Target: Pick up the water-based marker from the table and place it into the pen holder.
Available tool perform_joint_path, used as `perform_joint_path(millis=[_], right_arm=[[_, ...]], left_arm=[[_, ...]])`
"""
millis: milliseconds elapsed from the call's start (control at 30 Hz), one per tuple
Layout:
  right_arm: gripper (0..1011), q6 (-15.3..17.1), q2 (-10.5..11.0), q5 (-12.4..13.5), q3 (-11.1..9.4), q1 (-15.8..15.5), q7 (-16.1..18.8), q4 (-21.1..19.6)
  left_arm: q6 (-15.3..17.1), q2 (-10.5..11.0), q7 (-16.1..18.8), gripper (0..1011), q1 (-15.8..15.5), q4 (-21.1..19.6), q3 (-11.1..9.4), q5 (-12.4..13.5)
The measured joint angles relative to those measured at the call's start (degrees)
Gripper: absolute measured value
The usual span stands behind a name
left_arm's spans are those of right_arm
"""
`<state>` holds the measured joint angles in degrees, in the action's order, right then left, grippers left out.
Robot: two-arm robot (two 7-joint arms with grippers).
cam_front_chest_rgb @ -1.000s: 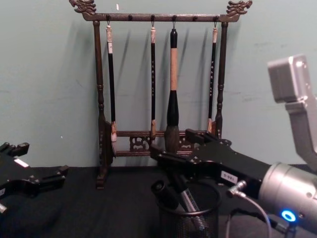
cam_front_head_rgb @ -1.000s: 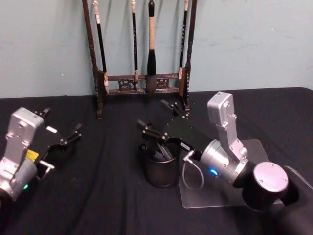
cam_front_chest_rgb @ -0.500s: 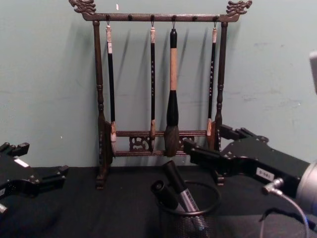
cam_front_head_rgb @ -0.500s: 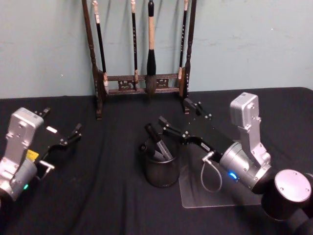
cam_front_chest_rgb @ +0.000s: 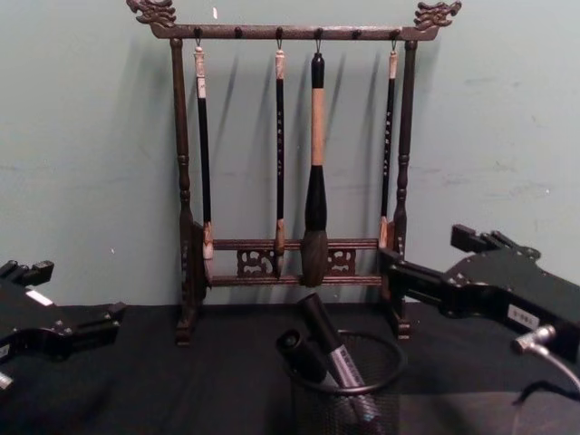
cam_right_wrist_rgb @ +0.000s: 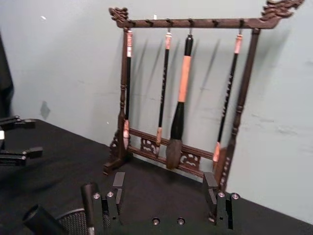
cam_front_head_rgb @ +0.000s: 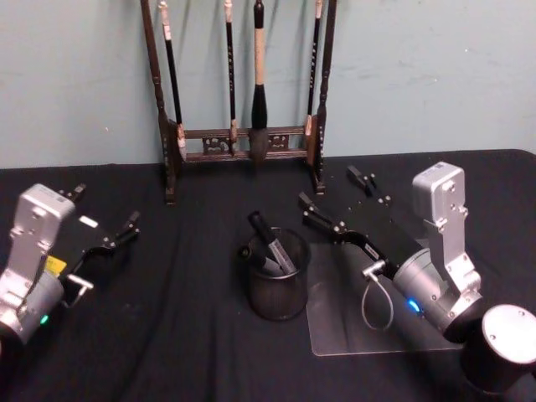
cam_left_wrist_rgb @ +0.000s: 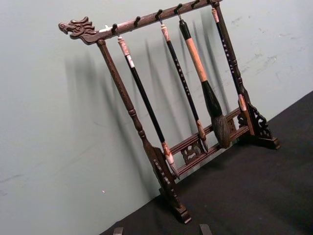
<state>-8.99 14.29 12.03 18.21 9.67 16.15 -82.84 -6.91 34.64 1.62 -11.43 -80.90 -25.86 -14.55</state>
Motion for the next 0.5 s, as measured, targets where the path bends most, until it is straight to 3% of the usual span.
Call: perform_joint_path(millis=[500], right_arm=[[1003, 3.2, -1.0, -1.5, -3.6, -4.9, -2.8, -1.5]], left_arm=[[0.0, 0.0, 0.0, 1009, 0.0, 0.0, 0.0, 0.0]])
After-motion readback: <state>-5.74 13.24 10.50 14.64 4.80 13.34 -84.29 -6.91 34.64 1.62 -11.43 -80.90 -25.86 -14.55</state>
